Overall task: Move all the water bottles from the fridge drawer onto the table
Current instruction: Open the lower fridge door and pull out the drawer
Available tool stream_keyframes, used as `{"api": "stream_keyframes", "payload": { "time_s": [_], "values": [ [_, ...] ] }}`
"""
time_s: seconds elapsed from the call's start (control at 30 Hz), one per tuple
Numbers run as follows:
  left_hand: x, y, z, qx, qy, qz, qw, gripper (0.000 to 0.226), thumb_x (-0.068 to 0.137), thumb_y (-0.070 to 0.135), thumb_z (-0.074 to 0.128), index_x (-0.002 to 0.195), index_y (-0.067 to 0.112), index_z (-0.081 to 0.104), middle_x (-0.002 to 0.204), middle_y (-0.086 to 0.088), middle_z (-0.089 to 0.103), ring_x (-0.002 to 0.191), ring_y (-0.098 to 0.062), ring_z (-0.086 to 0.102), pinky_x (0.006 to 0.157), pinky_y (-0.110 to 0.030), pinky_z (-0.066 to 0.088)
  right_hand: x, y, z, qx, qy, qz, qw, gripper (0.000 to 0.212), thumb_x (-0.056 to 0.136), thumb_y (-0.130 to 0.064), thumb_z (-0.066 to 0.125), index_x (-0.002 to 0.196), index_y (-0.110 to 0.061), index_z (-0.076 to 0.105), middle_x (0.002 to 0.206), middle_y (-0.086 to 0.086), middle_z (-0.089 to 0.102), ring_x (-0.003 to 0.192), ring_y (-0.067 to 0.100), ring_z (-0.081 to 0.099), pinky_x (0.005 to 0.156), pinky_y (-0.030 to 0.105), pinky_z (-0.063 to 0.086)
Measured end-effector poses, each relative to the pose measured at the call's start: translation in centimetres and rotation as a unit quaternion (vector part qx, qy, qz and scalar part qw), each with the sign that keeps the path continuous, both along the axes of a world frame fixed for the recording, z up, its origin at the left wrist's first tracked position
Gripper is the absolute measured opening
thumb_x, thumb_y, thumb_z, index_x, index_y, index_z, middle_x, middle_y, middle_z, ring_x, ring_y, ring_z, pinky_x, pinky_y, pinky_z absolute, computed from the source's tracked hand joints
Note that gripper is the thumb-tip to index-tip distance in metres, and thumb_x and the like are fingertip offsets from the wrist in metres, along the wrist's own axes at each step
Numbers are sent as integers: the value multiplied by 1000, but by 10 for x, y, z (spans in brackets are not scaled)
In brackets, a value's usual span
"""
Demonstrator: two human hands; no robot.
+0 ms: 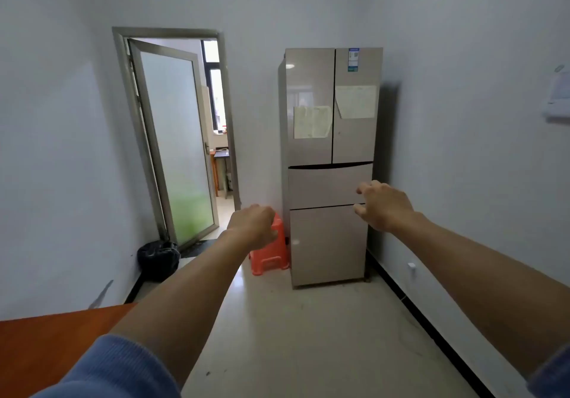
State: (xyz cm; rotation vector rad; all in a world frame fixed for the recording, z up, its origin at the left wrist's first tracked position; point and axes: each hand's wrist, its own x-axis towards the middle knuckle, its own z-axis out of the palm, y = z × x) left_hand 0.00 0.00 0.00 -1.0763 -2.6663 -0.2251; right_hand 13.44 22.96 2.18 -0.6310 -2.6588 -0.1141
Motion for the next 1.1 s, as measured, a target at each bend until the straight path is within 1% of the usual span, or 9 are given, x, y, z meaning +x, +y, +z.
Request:
{"api": "stream_keyframes", "payload": {
  "time_s": [0.17, 0.27, 0.4, 0.47, 0.57, 0.63, 0.77, 0.93, 1.1],
  "values": [
    [-5, 16, -2, -11, -1, 5, 1000, 22, 90, 33, 58, 105, 17, 61, 96, -3, 61, 83, -20, 56, 66, -29, 38, -10, 18, -6, -11, -6, -7, 1000, 45, 93, -39, 51, 133, -18, 47, 129, 9, 54, 113, 29, 54, 89, 41, 47],
    [-14, 26, -7, -14, 4, 2, 1000, 22, 90, 33, 59, 106, 17, 60, 93, 0, 56, 81, -19, 52, 67, -29, 37, -20, 29, -14, -26, -8, -5, 1000, 45, 93, -39, 51, 133, -18, 47, 128, 9, 54, 112, 28, 54, 89, 42, 48],
    [-36, 43, -19, -22, -7, -5, 1000, 22, 90, 32, 59, 105, 16, 61, 93, -1, 58, 80, -18, 53, 67, -29, 39, -45, 45, -32, -39, -16, -4, 999, 43, 93, -39, 52, 130, -18, 47, 125, 8, 55, 107, 26, 56, 86, 40, 50],
    [-49, 50, -26, -30, -13, -8, 999, 23, 90, 32, 59, 106, 15, 61, 93, -1, 59, 80, -18, 55, 67, -29, 41, -58, 50, -41, -47, -26, -4, 999, 44, 94, -39, 51, 132, -18, 46, 128, 8, 54, 110, 27, 55, 87, 40, 48],
    [-85, 67, -45, -45, -36, -3, 998, 25, 88, 33, 60, 105, 15, 63, 95, -3, 64, 81, -21, 59, 65, -30, 42, -94, 65, -60, -58, -49, -3, 997, 46, 94, -39, 51, 135, -19, 44, 132, 8, 52, 115, 27, 53, 89, 39, 45],
    [-114, 80, -58, -43, -64, -3, 997, 27, 87, 34, 63, 105, 15, 63, 91, -2, 63, 81, -21, 59, 65, -29, 42, -122, 77, -73, -65, -59, -2, 996, 46, 94, -39, 51, 136, -19, 44, 133, 8, 51, 116, 27, 53, 89, 39, 45],
    [-180, 109, -78, -45, -84, -5, 995, 24, 88, 32, 62, 104, 15, 62, 87, 0, 57, 77, -18, 55, 64, -27, 38, -186, 108, -90, -65, -83, -7, 994, 46, 95, -40, 50, 135, -19, 43, 130, 9, 52, 113, 28, 54, 87, 38, 44],
    [-269, 149, -81, -42, -120, -9, 992, 23, 90, 32, 61, 104, 14, 62, 88, 1, 58, 77, -16, 58, 66, -25, 41, -269, 148, -90, -74, -83, -18, 994, 45, 96, -40, 49, 136, -20, 42, 130, 7, 53, 112, 26, 55, 84, 37, 45],
    [-350, 198, -78, -33, -133, -19, 990, 16, 91, 29, 59, 97, 14, 61, 86, 0, 60, 73, -14, 59, 57, -19, 36, -336, 195, -89, -79, -73, -26, 994, 45, 96, -40, 50, 135, -20, 43, 130, 6, 53, 109, 25, 57, 83, 37, 47]
  ]
}}
